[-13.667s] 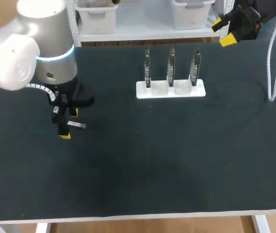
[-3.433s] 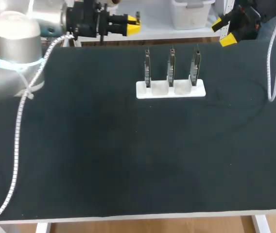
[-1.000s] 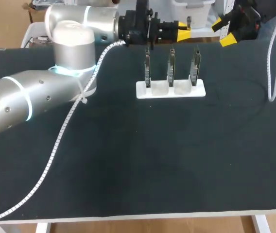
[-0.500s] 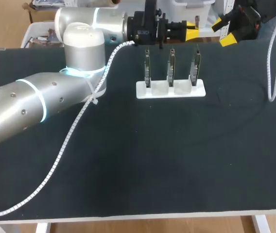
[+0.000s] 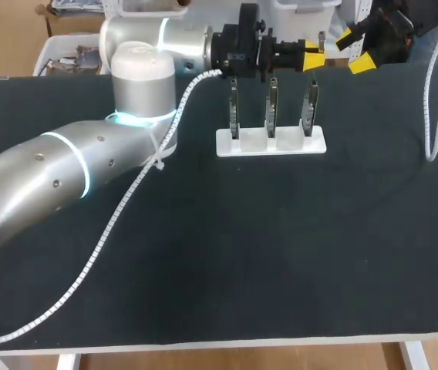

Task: Pick up the optical module with the left hand, and insert it into the network port with the right hand.

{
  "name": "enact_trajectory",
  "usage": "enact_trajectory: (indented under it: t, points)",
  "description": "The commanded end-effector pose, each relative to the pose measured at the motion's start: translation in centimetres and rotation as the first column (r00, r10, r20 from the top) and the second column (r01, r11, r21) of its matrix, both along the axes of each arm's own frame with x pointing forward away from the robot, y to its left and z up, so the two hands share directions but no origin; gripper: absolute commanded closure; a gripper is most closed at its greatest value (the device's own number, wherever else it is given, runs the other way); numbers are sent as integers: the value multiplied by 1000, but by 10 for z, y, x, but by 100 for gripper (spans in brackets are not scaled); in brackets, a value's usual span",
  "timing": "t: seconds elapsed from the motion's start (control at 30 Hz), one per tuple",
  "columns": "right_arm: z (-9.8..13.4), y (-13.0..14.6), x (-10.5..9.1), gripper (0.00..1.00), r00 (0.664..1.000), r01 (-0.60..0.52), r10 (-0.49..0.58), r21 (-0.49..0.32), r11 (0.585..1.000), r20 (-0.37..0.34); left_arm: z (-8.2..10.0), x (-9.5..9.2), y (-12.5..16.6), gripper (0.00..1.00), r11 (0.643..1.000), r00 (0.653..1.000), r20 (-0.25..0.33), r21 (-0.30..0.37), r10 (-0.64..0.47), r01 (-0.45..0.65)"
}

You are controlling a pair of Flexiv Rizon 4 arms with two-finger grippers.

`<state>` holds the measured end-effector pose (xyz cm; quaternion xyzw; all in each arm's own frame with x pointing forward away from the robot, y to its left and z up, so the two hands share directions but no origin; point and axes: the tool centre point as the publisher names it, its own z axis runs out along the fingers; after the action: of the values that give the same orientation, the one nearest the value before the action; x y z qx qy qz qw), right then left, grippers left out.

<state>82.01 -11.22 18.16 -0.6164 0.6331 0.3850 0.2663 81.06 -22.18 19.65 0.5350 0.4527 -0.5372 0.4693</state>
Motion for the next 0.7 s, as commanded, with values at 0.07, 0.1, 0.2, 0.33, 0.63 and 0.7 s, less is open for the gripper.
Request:
enact_trajectory:
  t: [0.07, 0.1, 0.2, 0.33, 0.63, 0.7]
  points:
    - [1, 0, 8, 0, 926, -303, 311, 70, 950, -213, -1, 8, -1, 100, 1000, 1000, 1, 11, -2, 2]
    - [1, 0, 8, 0, 926, -303, 311, 70, 950, -213, -1, 8, 0, 100, 1000, 1000, 0, 13, 3, -3]
    - [1, 0, 8, 0, 926, -303, 311, 70, 950, -213, -1, 10, 1, 100, 999, 1000, 0, 31, 27, -27]
    - [1, 0, 8, 0, 926, -303, 311, 70, 950, -213, -1, 10, 2, 100, 998, 999, 3, 50, 36, -36]
    - [1, 0, 8, 0, 926, -303, 311, 70, 950, -213, -6, 16, 8, 100, 996, 998, -18, 69, 59, -58]
    - [1, 0, 8, 0, 926, -303, 311, 70, 950, -213, -6, 16, 8, 100, 996, 998, -19, 67, 59, -58]
